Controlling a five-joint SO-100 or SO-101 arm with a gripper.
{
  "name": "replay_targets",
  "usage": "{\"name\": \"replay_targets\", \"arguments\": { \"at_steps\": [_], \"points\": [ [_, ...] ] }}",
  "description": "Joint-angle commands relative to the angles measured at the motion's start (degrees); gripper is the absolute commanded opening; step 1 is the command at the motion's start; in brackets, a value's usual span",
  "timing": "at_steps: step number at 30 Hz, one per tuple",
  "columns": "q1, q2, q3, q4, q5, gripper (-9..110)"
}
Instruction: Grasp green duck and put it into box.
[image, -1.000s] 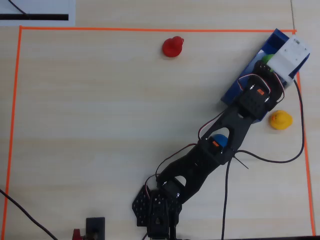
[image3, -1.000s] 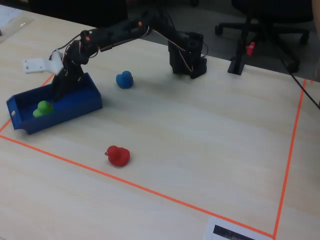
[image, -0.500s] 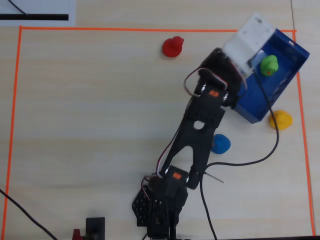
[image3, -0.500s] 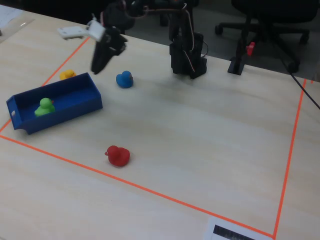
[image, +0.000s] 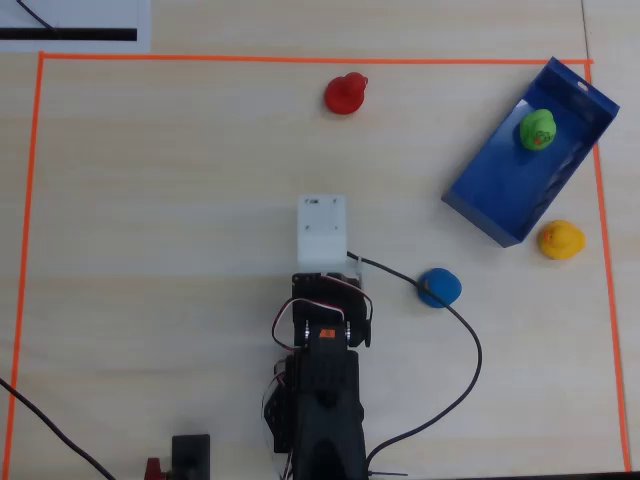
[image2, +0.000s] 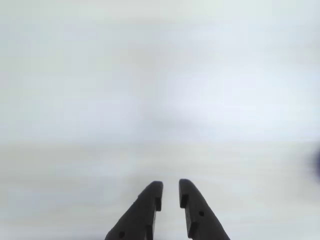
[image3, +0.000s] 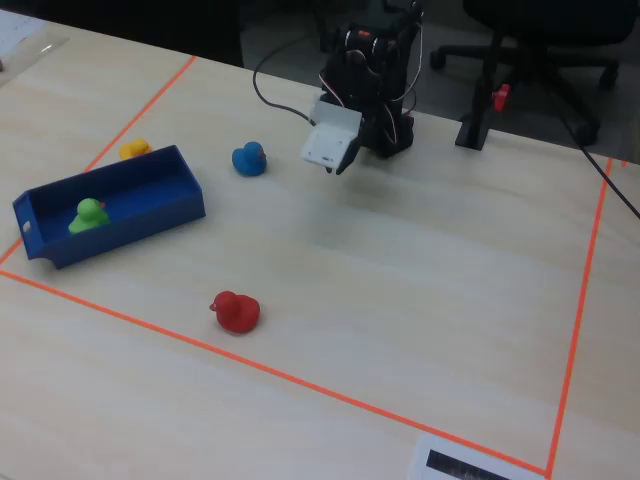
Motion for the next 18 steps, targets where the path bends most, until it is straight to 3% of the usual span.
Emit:
{"name": "replay_targets", "arguments": {
  "at_steps": [1, 18],
  "points": [
    [-2.11, 6.42, 8.44, 1.67, -1.14, 0],
    [-3.87, 19.69, 17.67, 5.71, -1.85, 0]
  ]
}}
